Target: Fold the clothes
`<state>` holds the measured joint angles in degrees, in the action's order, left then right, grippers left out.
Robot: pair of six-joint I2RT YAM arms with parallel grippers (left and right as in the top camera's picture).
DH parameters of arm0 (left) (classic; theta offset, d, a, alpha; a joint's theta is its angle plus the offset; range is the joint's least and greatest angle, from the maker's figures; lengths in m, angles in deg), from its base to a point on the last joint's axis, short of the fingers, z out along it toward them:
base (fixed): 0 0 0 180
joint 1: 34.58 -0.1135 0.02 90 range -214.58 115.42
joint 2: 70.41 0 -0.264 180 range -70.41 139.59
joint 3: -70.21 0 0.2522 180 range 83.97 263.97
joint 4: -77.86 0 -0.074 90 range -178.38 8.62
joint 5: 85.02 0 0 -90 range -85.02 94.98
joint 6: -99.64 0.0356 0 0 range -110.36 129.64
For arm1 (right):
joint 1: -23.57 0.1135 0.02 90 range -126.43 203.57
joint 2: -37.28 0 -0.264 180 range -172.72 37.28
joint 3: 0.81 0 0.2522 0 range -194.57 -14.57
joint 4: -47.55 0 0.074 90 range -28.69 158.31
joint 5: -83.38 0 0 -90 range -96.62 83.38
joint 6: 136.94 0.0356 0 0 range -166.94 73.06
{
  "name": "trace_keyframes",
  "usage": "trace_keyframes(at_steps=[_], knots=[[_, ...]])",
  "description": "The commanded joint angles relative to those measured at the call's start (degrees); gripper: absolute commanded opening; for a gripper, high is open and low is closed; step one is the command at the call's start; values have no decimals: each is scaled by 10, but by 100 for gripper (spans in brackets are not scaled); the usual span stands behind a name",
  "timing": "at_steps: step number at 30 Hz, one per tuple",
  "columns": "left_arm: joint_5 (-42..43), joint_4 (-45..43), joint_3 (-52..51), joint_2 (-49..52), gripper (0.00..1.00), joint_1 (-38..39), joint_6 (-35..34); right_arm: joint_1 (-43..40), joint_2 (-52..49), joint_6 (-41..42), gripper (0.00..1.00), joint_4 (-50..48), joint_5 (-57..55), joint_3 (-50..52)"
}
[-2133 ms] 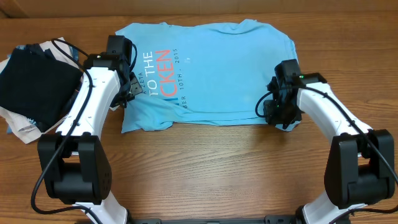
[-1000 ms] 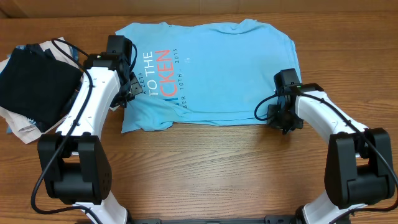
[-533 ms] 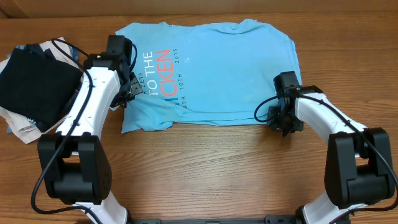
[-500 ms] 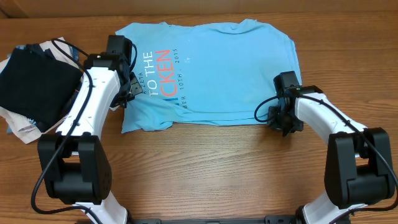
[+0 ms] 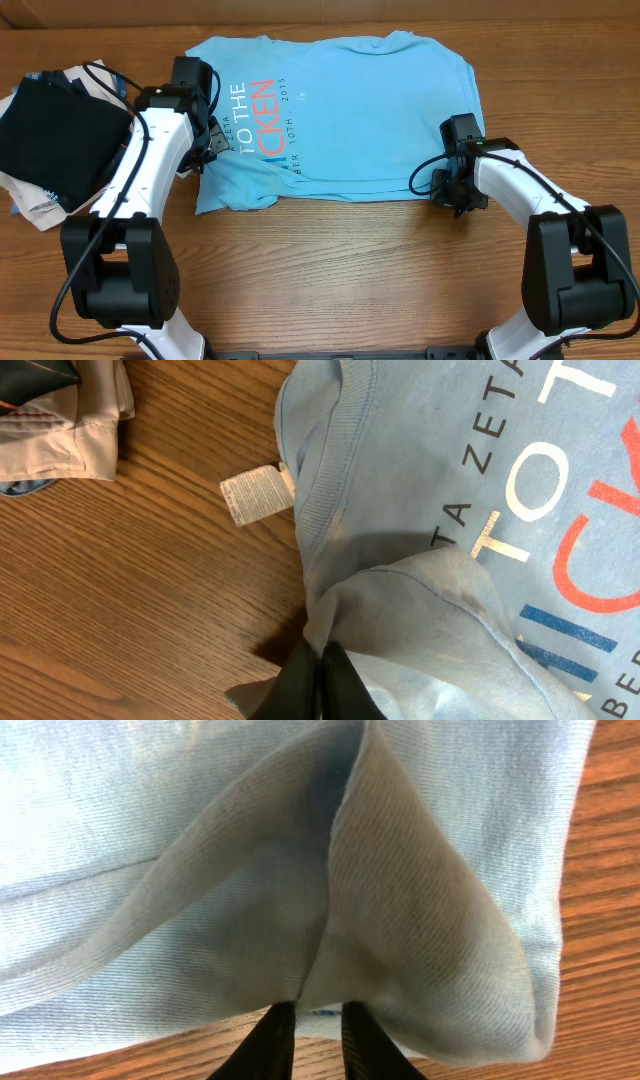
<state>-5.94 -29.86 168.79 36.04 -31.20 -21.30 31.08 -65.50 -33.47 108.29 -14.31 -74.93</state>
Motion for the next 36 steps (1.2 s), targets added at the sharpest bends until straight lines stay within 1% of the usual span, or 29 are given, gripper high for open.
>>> trace_keyframes(at_steps=[1, 3, 9, 10, 11, 13, 17, 19, 22, 25, 30, 33, 34, 36], knots=[[4, 0, 14, -15, 4, 0, 12, -1, -2, 3, 24, -4, -7, 7], [4, 0, 14, -15, 4, 0, 12, -1, -2, 3, 29, -5, -6, 13], [4, 0, 14, -15, 4, 0, 14, -1, -2, 3, 27, -31, -4, 39], [4, 0, 14, -15, 4, 0, 14, -1, -2, 3, 26, -33, -3, 42], [4, 0, 14, -15, 4, 0, 14, -1, -2, 3, 22, -34, -3, 47], [4, 0, 14, -15, 4, 0, 14, -1, -2, 3, 20, -34, -3, 47], [4, 0, 14, -15, 4, 0, 14, -1, -2, 3, 4, -34, -5, 46], [5, -1, 14, -15, 4, 0, 17, -2, -1, 3, 4, -31, -5, 40], [5, 0, 22, -17, 4, 0, 43, -2, 9, 3, 4, -10, -7, 14], [5, 10, 45, -28, 4, 0, 69, -2, 36, 3, 4, 21, -29, -33], [14, 18, 104, -70, 4, -5, 101, -12, 91, -4, 4, 110, -99, -165], [34, 33, 143, -102, 4, -19, 104, -38, 113, -9, 4, 174, -120, -265], [56, 45, 166, -121, 4, -34, 104, -61, 119, -17, 4, 209, -118, -325], [83, 60, 191, -145, 4, -58, 104, -90, 122, -25, 4, 249, -118, -399]])
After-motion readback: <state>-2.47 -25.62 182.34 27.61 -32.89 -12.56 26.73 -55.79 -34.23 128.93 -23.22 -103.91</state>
